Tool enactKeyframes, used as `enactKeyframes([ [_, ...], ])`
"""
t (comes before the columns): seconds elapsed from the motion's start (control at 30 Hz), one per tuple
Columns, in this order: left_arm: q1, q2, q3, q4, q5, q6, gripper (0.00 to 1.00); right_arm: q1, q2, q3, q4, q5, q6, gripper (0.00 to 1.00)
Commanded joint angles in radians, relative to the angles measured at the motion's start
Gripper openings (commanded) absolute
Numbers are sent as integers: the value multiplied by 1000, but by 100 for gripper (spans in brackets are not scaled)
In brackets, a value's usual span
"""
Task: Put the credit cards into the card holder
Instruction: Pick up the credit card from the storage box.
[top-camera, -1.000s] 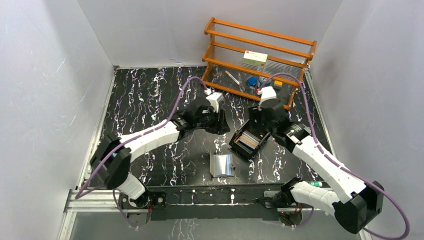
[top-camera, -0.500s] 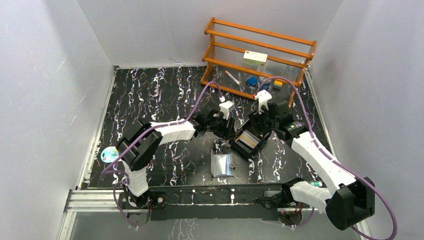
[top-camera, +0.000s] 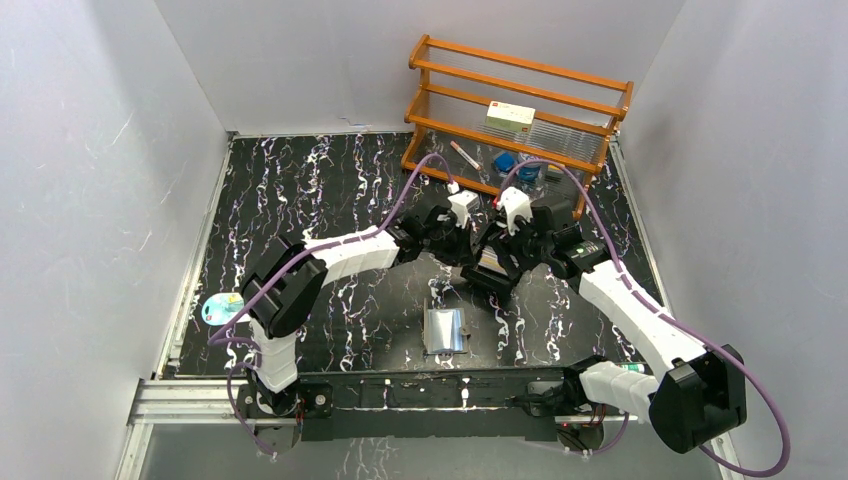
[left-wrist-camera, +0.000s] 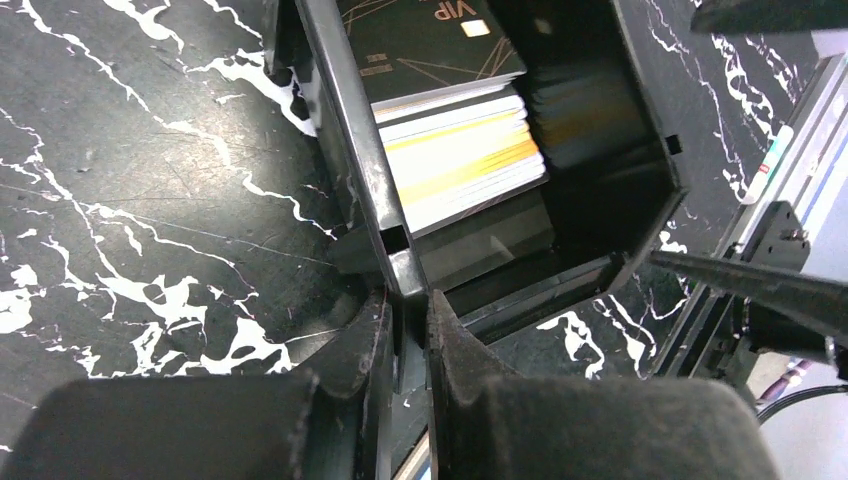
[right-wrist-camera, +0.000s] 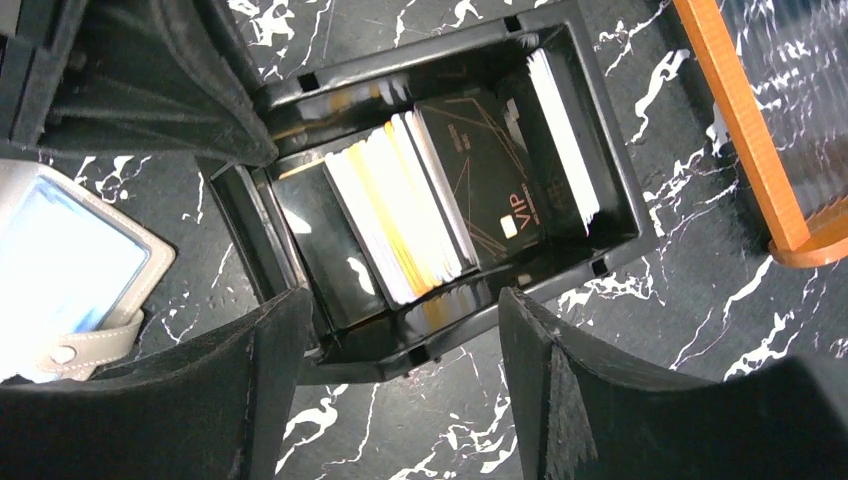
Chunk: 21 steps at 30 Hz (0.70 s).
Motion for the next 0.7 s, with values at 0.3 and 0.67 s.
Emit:
enactKeyframes([
  [0.3,5,-52,192,-237,149,-63,0,-5,-53,-65,29,-82,-342,76],
  [0.67,5,-66,185,-201,205,-68,0,-3,24,-61,80,-171,-438,78],
])
